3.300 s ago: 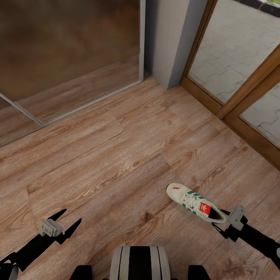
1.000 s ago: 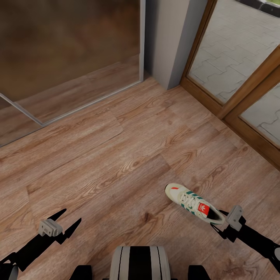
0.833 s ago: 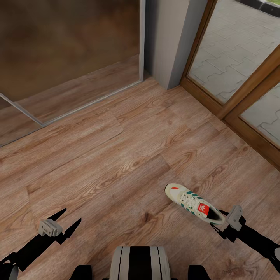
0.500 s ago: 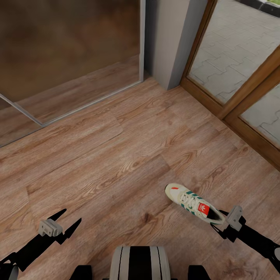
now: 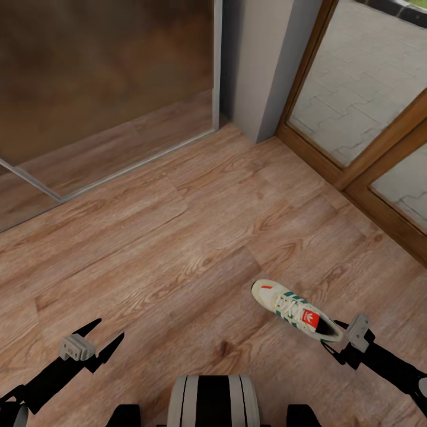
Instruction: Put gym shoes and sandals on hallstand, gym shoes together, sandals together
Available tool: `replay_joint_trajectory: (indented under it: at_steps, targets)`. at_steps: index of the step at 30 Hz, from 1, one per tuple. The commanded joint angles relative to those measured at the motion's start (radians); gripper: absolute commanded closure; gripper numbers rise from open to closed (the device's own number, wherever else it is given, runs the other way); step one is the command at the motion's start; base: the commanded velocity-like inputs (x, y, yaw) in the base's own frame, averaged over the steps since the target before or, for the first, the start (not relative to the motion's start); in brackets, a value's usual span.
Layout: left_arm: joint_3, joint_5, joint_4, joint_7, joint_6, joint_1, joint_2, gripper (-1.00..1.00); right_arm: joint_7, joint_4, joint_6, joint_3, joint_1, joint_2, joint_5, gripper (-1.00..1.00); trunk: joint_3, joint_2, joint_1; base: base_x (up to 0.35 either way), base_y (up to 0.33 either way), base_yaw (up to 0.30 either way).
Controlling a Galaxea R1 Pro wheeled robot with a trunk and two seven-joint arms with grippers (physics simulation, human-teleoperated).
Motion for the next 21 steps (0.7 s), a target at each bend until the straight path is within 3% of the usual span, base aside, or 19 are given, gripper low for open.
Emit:
replay_joint_trajectory:
  at_steps: [1,21]
  targets:
    - [0.0,0.0,0.0,0.0,0.0,0.0,0.0,-1.0,0.0,0.0,0.0,0.0,0.0,0.0,0.0,1.0,0.0,0.0,0.0,0.067,0.0,0.0]
    - [0.0,-0.001,0.0,0.001,0.0,0.0,0.0,-1.0,-0.001,-0.001,0.0,-0.001,0.0,0.0,0.0,1.0,0.0,0.0,0.0,0.125,0.0,0.0]
